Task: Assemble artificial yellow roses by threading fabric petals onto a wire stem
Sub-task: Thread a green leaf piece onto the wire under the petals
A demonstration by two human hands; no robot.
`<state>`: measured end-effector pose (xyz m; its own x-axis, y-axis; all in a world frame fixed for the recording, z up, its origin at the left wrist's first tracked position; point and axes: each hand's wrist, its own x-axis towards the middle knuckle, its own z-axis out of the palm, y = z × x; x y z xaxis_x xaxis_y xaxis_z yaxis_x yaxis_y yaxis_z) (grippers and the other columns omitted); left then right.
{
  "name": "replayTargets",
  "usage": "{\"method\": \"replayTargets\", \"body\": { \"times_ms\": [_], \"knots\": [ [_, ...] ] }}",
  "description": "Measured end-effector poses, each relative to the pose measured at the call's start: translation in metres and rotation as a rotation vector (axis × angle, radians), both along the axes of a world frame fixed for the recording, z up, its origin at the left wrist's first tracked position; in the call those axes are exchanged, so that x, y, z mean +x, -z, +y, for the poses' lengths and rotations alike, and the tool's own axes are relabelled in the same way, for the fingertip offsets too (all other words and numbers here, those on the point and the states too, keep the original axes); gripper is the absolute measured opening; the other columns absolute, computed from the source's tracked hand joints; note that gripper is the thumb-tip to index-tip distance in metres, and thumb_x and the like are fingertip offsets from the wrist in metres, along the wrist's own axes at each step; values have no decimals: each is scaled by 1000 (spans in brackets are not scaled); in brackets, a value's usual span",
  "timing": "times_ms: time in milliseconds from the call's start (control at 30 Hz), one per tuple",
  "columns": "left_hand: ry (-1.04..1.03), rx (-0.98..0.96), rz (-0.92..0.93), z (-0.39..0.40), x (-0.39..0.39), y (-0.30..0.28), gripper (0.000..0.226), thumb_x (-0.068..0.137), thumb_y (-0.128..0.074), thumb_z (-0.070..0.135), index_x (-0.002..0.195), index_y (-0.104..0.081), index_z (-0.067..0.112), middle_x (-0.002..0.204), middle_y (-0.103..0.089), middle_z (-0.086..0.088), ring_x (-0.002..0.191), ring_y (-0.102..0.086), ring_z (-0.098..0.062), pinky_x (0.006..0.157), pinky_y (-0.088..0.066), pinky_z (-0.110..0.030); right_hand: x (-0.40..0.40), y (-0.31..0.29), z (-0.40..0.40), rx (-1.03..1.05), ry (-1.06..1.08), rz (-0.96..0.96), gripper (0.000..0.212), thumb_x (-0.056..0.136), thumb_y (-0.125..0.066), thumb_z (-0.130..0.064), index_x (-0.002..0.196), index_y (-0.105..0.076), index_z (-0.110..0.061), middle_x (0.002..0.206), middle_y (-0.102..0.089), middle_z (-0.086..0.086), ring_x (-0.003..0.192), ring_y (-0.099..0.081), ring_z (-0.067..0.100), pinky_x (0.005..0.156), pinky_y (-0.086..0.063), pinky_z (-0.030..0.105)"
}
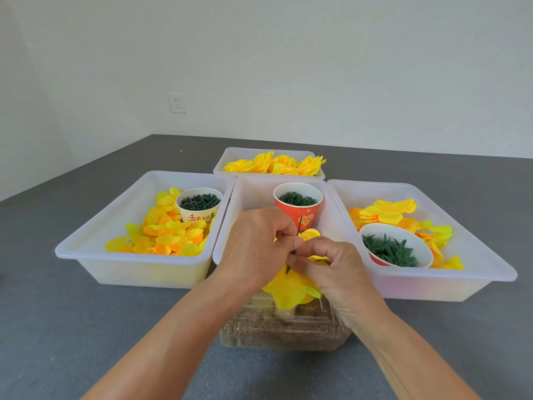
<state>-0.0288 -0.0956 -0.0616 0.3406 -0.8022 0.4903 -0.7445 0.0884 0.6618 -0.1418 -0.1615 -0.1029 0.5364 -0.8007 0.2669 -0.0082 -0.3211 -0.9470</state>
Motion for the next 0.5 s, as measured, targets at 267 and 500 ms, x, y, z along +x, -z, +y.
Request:
{"method": "replayTargets", "body": {
  "times_ms": [267,500],
  "knots": [
    [68,15,-24,0,7,-1,29,74,-74,9,57,-56,24,62,-54,13,61,-50,-1,59,-37,-12,-1,0,-4,-62,-46,-5,19,71,-78,-11,69,-75,-30,77,-67,-11,76,-60,9,73,-46,32],
    [94,-6,-37,-1,7,0,20,74,-74,8,61,-62,18,64,-57,11,63,-53,-4,63,-44,-21,-2,7,-2,-182,-12,14,15,74,-76,-8,67,-71,-21,79,-65,-14,81,-57,6,74,-41,26]
  ]
}}
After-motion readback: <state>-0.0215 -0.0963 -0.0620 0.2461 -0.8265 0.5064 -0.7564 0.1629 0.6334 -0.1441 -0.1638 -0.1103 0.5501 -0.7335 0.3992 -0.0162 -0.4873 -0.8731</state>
